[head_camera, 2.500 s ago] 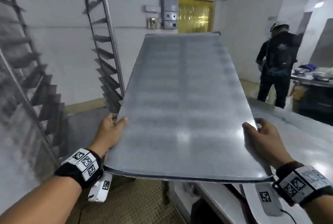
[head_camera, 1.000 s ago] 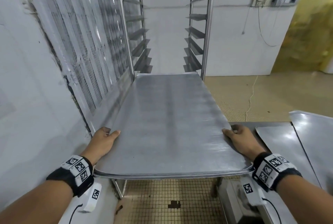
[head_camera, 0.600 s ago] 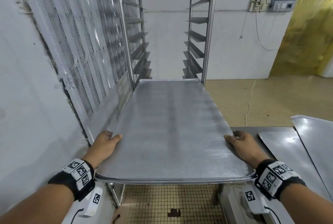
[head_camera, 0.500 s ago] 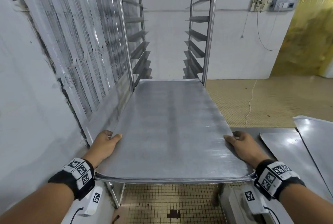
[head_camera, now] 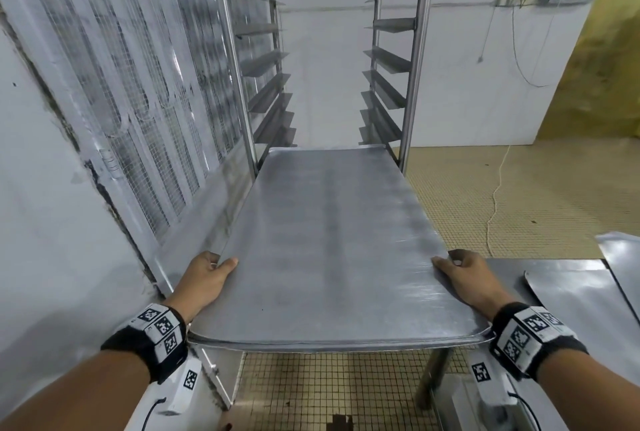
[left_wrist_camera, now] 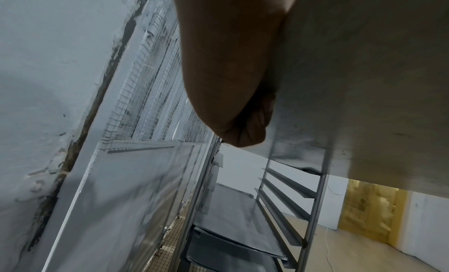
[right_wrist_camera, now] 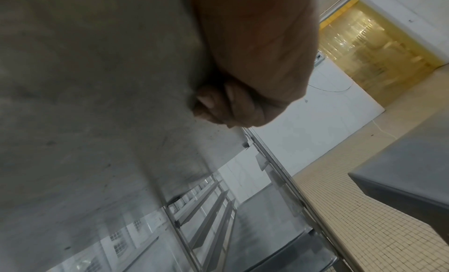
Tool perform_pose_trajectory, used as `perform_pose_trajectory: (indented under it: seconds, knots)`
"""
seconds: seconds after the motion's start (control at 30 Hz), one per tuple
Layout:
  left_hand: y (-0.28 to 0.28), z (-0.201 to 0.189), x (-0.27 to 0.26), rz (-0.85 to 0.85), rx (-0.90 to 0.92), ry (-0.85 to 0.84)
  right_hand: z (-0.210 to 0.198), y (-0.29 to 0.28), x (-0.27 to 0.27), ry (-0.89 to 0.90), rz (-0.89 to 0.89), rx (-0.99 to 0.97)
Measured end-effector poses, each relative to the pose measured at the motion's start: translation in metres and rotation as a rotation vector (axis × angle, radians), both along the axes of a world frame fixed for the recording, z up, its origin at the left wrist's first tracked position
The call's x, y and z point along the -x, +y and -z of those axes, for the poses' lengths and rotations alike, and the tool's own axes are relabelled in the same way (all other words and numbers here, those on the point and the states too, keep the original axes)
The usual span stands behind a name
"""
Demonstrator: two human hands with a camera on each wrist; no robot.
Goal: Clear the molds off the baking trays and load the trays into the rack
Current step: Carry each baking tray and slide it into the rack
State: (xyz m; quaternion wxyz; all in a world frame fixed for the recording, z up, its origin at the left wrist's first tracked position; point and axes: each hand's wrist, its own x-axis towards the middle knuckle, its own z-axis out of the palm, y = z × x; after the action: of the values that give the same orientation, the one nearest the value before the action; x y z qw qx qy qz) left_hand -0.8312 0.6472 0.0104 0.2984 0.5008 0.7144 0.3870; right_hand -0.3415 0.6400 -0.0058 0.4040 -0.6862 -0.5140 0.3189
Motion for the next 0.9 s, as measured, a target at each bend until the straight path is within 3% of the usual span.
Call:
perform_pose_trajectory:
  seconds: [0.7, 0.9]
  knots:
    - [0.106, 0.032, -0.011, -0.014, 0.024, 0.008, 0.032, 0.098, 0.020, -0.058, 0.071, 0.111]
    - [0.156, 0.037, -0.008, -0.007, 0.062, 0.084, 0.032, 0.146, 0.019, -0.056, 0.097, 0.135]
